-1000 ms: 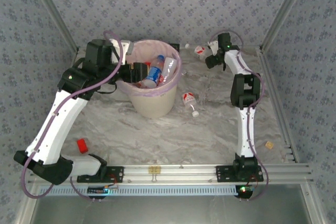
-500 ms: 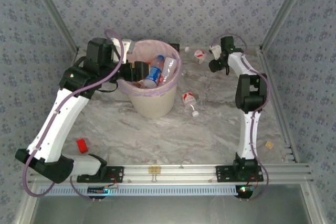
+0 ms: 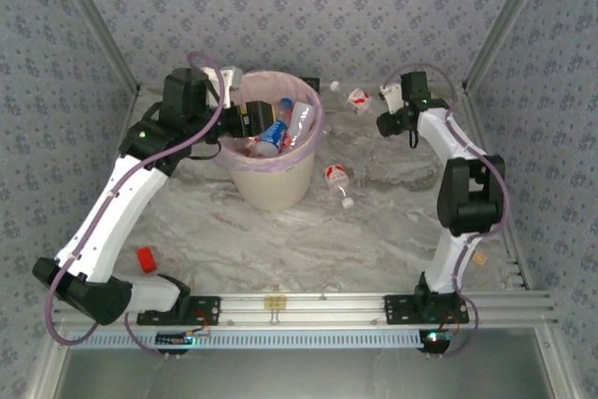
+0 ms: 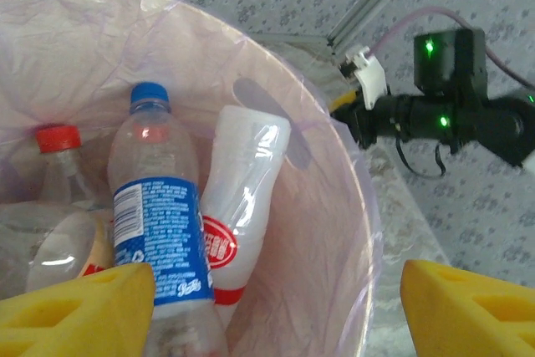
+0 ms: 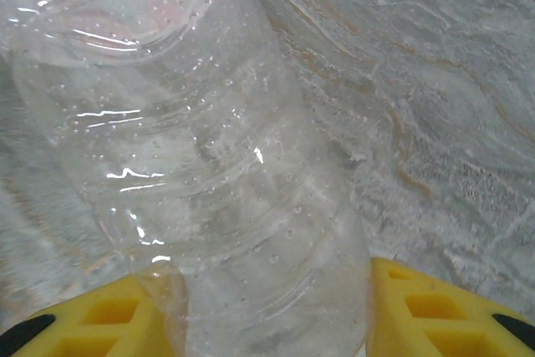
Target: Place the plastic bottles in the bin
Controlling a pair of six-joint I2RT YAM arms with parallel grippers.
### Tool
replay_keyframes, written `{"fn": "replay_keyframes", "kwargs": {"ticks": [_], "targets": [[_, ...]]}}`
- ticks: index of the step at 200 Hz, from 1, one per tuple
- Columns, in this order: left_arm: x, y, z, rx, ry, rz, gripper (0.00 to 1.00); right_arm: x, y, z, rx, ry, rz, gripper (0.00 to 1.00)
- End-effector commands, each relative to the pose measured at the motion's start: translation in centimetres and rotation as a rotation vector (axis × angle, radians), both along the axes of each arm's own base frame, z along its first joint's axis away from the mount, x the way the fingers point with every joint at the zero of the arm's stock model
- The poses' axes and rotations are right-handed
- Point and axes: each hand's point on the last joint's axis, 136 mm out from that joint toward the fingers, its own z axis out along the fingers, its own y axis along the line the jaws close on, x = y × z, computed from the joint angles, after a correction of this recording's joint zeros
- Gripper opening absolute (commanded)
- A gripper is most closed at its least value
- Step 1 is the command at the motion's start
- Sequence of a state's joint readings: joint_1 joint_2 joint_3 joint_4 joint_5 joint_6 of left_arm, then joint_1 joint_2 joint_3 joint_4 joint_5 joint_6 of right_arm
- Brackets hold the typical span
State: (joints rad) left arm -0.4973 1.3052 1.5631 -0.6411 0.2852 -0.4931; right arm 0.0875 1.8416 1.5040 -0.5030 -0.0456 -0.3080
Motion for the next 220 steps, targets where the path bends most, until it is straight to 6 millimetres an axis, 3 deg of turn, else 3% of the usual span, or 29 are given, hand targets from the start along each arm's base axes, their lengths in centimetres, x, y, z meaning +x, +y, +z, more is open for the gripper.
{"fn": "replay_keyframes", "kwargs": {"ticks": [1,38,64,80,123,170,220], "targets": [[1.1,-1.4,3.1,-0.169,-0.046,0.0,0.79,-2.0,0.8,4.7,0.115,-0.079,-0.093,0.45],[2.1,-2.8,5.2,-0.297,-0.067,0.02,0.84,-7.2,2.2,10.2,0.246,-0.128,-0.141,0.45],[2.7,-3.9,6.1,-0.316,-0.092,0.019,0.99,-10.4,3.5,14.6,0.339,-0.212,-0.113,0.39],[3.0,-5.0,6.4,-0.324,-0.104,0.004,1.0,-12.5,4.6,16.7,0.388,-0.229,-0.075,0.38],[1.9,-10.1,8.3,-0.397,-0.206,-0.12,1.0,-16.0,7.1,21.2,0.55,-0.269,-0.003,0.38],[0.7,-14.8,8.6,-0.386,-0.263,-0.201,1.0,-17.9,9.6,23.7,0.676,-0.28,0.067,0.38],[2.1,-16.8,8.2,-0.402,-0.244,-0.181,1.0,-19.1,12.0,24.1,0.708,-0.25,0.138,0.38]]}}
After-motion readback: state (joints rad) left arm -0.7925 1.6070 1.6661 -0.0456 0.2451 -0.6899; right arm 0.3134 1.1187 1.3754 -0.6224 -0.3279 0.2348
